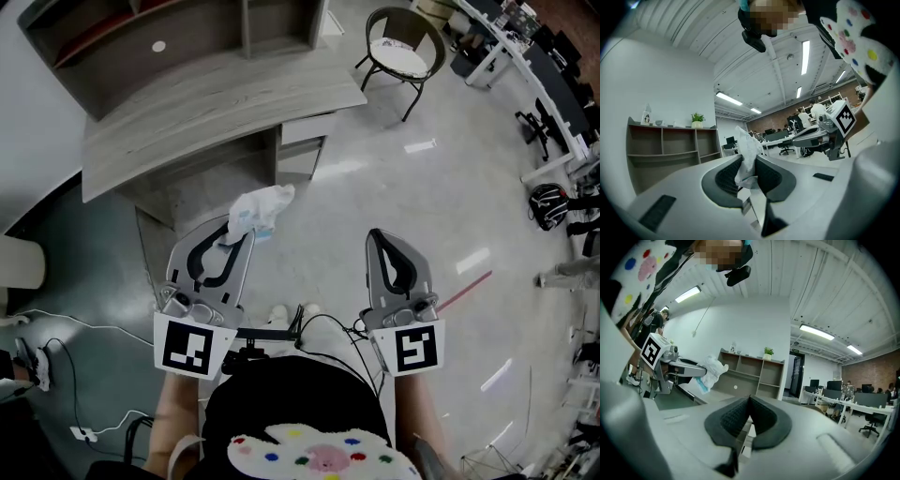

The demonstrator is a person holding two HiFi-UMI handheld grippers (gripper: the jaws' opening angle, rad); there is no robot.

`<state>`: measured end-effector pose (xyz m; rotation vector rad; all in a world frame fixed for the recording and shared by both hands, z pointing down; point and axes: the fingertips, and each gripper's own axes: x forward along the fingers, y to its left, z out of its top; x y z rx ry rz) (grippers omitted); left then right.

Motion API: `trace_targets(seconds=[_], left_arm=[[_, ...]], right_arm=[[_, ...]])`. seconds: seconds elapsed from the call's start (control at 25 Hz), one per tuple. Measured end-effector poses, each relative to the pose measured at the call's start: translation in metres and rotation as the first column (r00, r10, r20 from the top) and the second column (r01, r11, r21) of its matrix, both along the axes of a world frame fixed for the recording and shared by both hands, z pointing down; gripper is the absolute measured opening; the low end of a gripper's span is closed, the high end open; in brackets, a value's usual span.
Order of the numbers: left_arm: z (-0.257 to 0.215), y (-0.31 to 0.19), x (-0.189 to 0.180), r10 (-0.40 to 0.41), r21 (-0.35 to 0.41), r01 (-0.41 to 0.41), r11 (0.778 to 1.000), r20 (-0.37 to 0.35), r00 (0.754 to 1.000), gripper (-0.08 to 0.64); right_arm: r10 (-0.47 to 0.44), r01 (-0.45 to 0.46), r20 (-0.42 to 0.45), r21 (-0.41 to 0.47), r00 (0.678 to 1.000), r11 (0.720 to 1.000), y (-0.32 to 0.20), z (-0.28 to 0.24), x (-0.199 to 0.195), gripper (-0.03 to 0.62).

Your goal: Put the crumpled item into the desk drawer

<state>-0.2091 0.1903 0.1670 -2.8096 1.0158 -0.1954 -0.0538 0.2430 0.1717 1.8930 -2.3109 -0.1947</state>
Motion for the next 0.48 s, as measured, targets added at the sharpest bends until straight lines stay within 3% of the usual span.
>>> trace_targets(seconds=[0.28, 0.48], left_arm=[[0.002, -0.003, -0.007, 0.029, -0.006, -0.029, 1.0, 0.002, 1.0, 0.069], [0.006, -0.01, 0.002, 0.04, -0.008, -0.041, 0.999, -0.008, 0.999, 0.069]], right_arm=[[0.031, -0.032, -0.024, -0.005, 0.999, 0.999, 0.008, 0.002, -0.008, 0.009], [0.066, -0.066, 0.013, 0.01, 0.998, 0.998, 0.002, 0.0, 0.0, 0.009]])
